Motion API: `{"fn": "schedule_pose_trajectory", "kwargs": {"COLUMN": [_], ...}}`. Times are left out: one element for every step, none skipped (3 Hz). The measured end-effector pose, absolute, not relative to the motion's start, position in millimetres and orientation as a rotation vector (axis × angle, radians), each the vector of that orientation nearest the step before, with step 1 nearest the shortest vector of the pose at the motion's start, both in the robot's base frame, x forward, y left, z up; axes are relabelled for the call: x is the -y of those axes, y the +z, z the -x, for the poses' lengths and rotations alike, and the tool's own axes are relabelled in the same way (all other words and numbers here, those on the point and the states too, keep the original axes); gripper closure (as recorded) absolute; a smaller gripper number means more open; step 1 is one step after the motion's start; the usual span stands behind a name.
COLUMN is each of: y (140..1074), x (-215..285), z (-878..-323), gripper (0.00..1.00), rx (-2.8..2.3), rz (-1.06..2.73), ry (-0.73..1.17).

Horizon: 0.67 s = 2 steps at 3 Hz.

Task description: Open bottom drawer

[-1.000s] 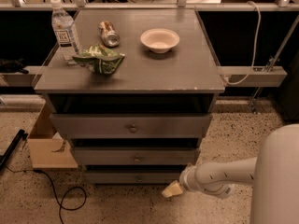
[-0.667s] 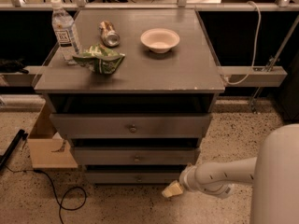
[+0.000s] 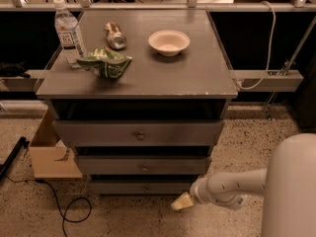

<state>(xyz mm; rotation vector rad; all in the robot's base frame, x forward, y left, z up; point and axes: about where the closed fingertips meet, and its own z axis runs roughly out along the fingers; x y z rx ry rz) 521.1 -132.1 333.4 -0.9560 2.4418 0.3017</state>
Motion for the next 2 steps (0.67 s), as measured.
{"fn": "schedule_pose_trajectory", "kwargs": {"y": [322, 312], "x": [148, 178], "z": [-514, -503], "gripper": [0.0, 0.0], "rx": [-2.454, -2.472], "rz": [0.883, 0.764], "ry": [0.339, 0.362]}}
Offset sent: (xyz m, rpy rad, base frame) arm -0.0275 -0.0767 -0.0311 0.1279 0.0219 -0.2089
